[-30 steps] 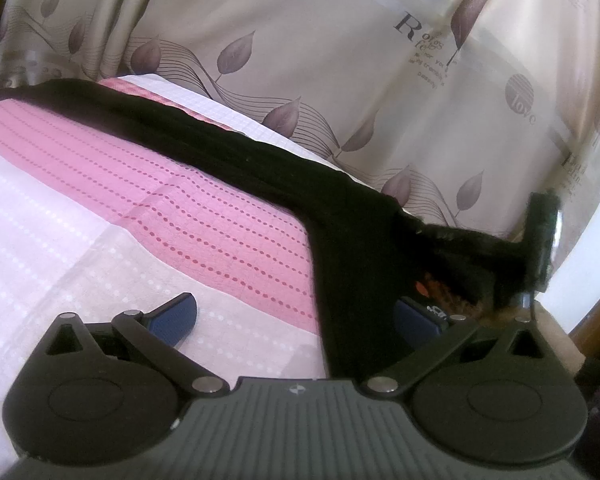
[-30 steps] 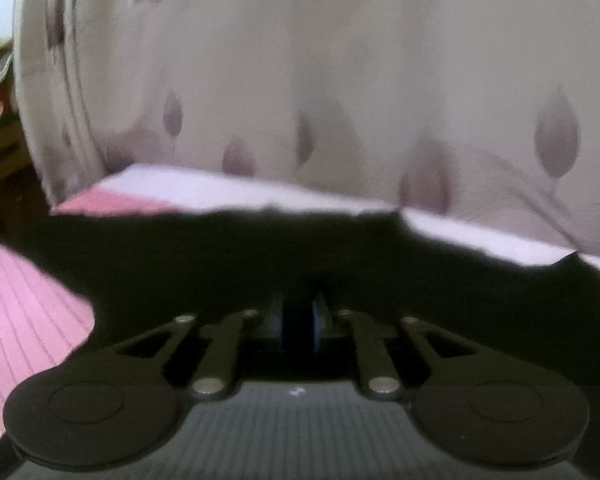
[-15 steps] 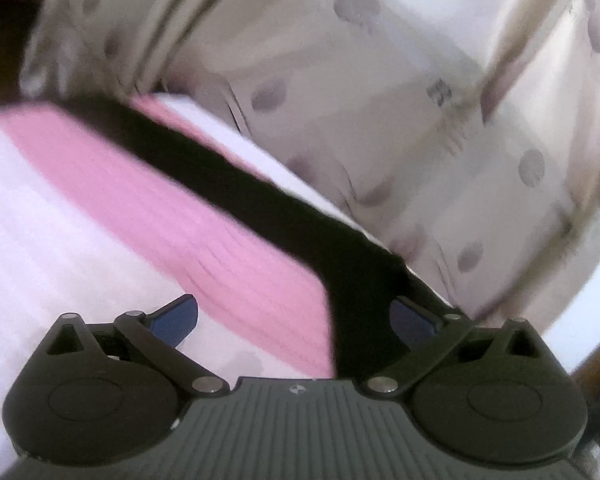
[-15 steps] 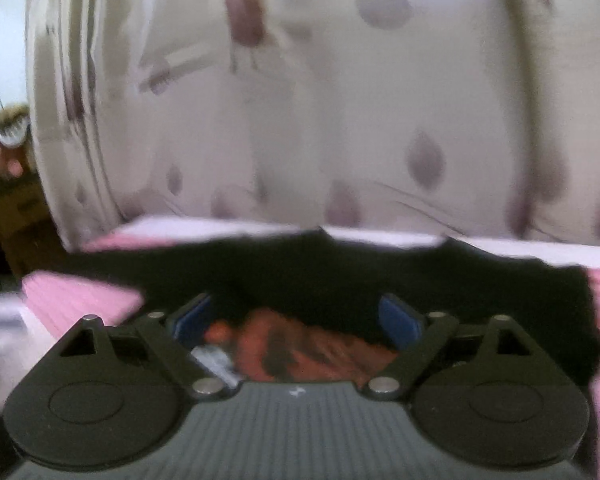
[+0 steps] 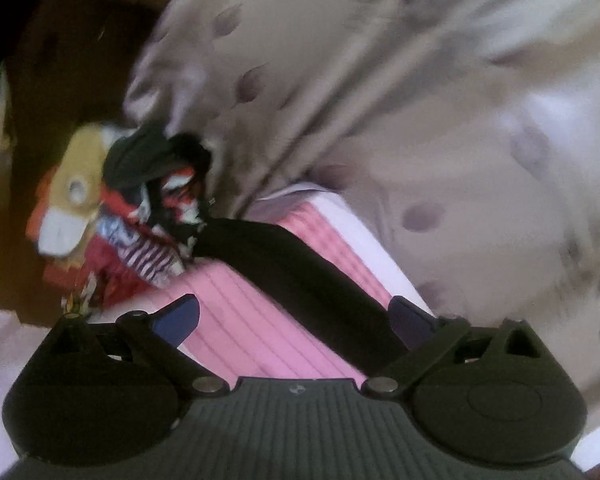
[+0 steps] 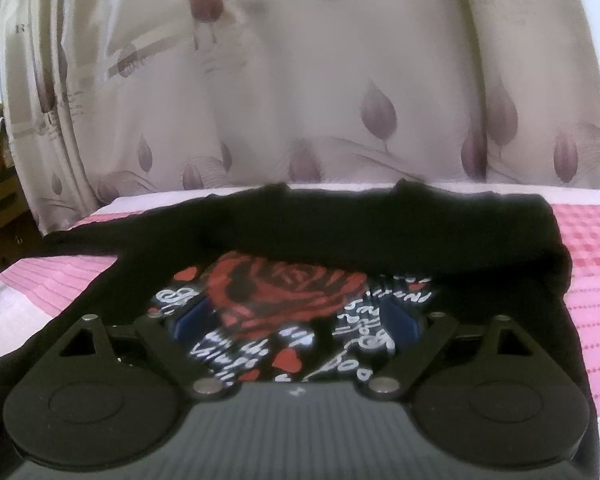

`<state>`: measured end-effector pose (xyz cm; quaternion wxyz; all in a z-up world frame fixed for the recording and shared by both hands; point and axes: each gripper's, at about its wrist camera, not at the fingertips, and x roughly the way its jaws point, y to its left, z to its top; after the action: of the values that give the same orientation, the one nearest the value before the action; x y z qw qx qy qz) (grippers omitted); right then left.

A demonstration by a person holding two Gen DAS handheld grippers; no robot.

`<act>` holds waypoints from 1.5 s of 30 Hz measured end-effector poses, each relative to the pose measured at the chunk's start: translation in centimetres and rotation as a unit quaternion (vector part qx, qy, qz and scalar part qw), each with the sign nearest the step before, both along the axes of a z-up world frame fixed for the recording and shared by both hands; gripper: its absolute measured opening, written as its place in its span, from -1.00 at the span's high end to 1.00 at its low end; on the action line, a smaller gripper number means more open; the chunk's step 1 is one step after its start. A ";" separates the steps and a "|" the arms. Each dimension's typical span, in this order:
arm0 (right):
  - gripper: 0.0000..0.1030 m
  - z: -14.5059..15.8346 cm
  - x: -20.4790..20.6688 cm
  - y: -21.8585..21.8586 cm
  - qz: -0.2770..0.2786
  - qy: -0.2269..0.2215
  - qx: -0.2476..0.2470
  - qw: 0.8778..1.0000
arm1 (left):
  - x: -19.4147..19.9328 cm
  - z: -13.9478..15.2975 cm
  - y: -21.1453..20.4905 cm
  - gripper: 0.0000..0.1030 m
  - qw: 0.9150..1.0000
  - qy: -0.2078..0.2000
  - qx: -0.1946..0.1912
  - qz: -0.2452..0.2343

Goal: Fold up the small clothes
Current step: 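Grasp the cuff of the other sleeve with the left gripper, then fold the held sleeve across the shirt body, open left gripper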

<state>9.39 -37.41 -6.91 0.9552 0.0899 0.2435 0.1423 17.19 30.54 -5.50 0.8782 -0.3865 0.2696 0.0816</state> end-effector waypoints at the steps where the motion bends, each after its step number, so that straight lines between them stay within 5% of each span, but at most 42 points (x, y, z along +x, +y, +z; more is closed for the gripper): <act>1: -0.76 0.0 0.1 0.0 -0.002 0.002 -0.001 1.000 | 0.8 -0.3 1.4 -0.87 1.000 0.011 -0.012 0.004; 8: -0.77 -0.1 0.2 0.9 -0.012 0.006 -0.032 0.999 | 5.7 -5.0 6.7 -0.76 0.987 0.068 -0.146 -0.014; 12: -0.77 -0.2 0.2 1.2 -0.017 0.008 -0.044 0.999 | 7.8 -6.9 6.9 -0.76 0.981 0.075 -0.178 -0.012; 14: -0.77 -0.2 0.3 1.3 -0.018 0.010 -0.046 0.999 | 8.4 -8.0 7.2 -0.53 0.975 0.074 -0.209 0.012; 16: -0.77 -0.2 0.3 1.3 -0.019 0.012 -0.048 0.999 | 9.1 -8.1 7.6 0.55 0.977 0.075 -0.198 0.028; 17: -0.77 -0.2 0.3 1.4 -0.020 0.012 -0.048 0.999 | 9.3 -7.9 7.7 0.57 0.979 0.072 -0.189 0.029; 18: -0.77 -0.2 0.3 1.4 -0.021 0.011 -0.048 0.999 | 9.3 -7.3 7.6 0.94 0.982 0.062 -0.177 0.036; 22: -0.77 -0.2 0.2 1.1 -0.021 0.008 -0.041 0.999 | 8.9 -1.9 4.8 0.92 0.995 0.008 -0.097 0.038; 27: -0.77 -0.1 -0.1 0.3 -0.025 0.000 -0.016 1.000 | 7.9 6.6 -3.4 0.93 0.997 -0.068 -0.014 -0.041; 35: -0.78 -0.1 -1.0 -2.3 -0.041 -0.026 0.062 0.997 | 8.6 15.6 -21.6 0.93 0.973 -0.131 0.020 -0.189; 40: -0.85 -0.1 -1.6 -3.4 -0.044 -0.046 0.096 0.993 | 10.3 16.7 -33.2 0.93 0.956 -0.121 0.026 -0.266; 45: -0.86 -0.2 -2.1 -4.5 -0.050 -0.063 0.130 0.988 | 12.3 14.3 -43.3 0.93 0.942 -0.091 0.033 -0.322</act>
<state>7.34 -41.90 -7.15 0.9546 0.2163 0.1579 0.1304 29.46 -12.76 8.79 0.8904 -0.2559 0.2959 -0.2328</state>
